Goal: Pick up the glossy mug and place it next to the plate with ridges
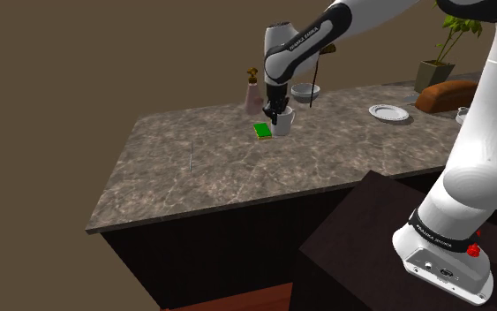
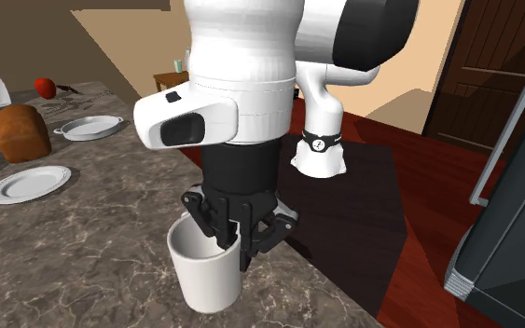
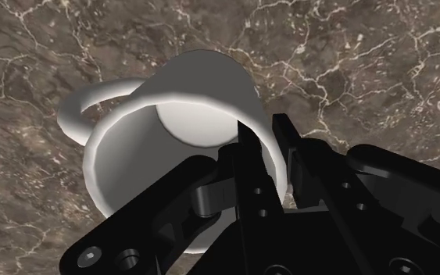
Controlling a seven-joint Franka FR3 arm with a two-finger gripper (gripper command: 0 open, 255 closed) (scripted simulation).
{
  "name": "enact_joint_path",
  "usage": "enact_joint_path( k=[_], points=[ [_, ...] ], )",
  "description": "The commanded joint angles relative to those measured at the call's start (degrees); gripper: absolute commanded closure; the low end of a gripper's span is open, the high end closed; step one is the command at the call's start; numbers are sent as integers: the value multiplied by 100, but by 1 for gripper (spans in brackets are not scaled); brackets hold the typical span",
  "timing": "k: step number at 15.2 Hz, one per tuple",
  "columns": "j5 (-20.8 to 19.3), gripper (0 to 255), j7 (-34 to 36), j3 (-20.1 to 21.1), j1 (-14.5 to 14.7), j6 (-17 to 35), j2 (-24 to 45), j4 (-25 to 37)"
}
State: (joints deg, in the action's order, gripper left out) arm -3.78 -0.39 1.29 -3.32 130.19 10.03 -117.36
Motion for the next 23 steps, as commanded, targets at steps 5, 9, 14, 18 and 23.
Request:
enact_joint_path(
  k=[5, 9, 14, 18, 23],
  points=[
    [27, 255, -39, 3, -6, -408, -236, 173],
    [78, 255, -460, -163, -234, -411, -359, 71],
    [158, 255, -1168, -452, -610, -360, -422, -16],
    [231, 255, -1742, -687, -909, -351, -381, 34],
    [349, 255, -2462, -964, -1292, -383, -216, 245]
  ],
)
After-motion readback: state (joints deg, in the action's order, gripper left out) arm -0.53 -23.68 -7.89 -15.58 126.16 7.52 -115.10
